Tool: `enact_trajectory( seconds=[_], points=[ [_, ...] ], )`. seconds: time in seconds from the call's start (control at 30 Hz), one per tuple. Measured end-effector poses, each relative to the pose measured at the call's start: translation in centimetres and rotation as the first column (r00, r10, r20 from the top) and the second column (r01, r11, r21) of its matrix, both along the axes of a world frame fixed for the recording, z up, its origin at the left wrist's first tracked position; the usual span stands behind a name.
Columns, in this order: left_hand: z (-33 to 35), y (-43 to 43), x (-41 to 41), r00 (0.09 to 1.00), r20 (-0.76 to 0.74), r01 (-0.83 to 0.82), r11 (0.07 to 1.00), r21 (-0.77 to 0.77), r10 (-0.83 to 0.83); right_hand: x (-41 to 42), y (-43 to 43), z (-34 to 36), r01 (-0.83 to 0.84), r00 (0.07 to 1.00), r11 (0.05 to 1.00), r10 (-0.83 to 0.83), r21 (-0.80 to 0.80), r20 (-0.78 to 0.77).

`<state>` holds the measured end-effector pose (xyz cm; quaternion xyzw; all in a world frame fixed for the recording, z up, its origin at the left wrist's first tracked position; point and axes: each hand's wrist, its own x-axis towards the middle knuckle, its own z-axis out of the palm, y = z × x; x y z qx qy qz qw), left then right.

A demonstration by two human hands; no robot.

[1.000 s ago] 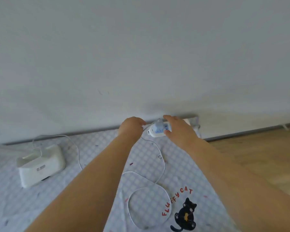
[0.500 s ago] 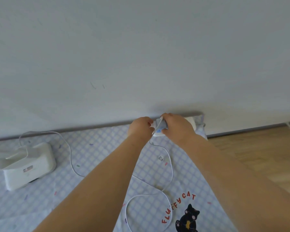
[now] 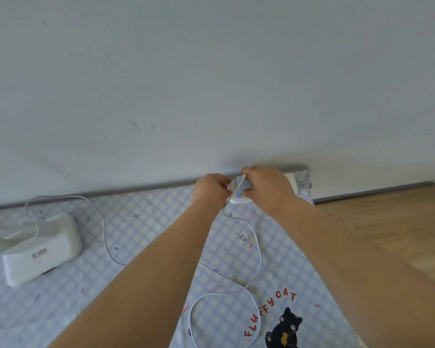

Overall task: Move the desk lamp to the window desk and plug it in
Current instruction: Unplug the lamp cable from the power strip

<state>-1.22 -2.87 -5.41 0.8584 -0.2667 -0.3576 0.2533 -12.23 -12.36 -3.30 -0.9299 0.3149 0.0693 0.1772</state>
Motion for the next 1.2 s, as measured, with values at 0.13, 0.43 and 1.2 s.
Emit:
enact_trajectory(
  seconds=[0.13, 0.43, 1.2],
  points=[
    [-0.1, 0.1, -0.5, 0.999, 0.019, -0.037, 0.999, -0.002, 0.037, -0.2, -0.1, -0.1, -0.043, 0.999, 0.999, 0.043, -0.011, 0.019],
    [-0.1, 0.3, -0.4, 1.0, 0.018, -0.024, 1.0, 0.009, 0.024, -0.4, -0.7, 0.1, -0.07, 0.995, 0.997, 0.068, 0.021, 0.075],
    [1.9, 3.0, -2.5, 0.995, -0.034, -0.091, 0.994, -0.064, 0.089, -3.6, 0.2, 2.3, 0.268, 0.923, 0.907, -0.338, 0.324, 0.185]
  ],
)
